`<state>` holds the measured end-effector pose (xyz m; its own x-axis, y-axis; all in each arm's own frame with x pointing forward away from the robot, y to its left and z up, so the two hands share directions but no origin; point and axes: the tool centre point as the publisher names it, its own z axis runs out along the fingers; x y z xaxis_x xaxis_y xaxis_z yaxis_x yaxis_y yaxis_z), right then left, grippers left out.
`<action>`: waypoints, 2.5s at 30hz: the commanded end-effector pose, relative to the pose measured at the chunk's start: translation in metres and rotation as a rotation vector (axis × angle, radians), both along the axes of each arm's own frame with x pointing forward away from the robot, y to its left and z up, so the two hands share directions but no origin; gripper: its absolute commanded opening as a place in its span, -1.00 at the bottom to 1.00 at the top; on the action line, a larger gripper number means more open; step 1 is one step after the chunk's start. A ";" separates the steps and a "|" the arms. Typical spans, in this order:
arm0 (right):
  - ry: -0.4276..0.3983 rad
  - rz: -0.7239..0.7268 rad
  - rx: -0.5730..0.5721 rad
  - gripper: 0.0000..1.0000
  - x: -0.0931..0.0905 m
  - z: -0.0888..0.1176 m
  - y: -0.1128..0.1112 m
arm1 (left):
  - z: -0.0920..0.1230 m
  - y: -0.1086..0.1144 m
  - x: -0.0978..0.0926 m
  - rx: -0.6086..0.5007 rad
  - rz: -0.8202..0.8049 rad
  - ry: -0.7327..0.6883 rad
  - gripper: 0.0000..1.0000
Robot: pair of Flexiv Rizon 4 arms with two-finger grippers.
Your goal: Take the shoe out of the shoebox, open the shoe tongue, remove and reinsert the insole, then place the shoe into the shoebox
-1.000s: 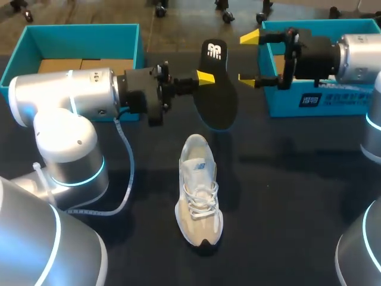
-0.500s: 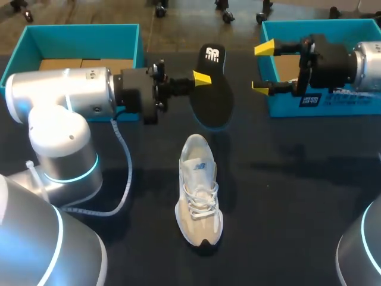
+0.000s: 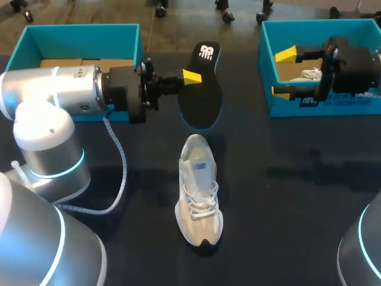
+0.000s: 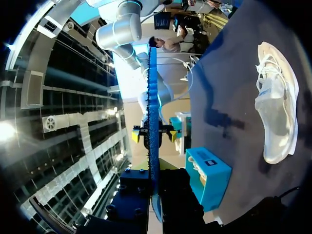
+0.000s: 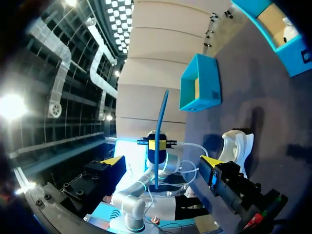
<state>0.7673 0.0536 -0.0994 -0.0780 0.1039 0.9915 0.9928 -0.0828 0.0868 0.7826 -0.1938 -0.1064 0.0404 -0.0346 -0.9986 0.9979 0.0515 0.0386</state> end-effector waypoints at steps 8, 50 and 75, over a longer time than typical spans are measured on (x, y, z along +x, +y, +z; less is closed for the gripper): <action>-0.016 -0.005 -0.021 1.00 -0.009 0.004 -0.013 | 0.001 0.001 -0.002 0.019 -0.003 0.008 -1.00; -0.016 -0.005 -0.021 1.00 -0.009 0.004 -0.013 | 0.043 -0.009 -0.021 0.399 -0.022 1.597 -1.00; -0.016 -0.005 -0.021 1.00 -0.009 0.004 -0.013 | 0.044 -0.019 -0.026 0.402 -0.062 2.124 -1.00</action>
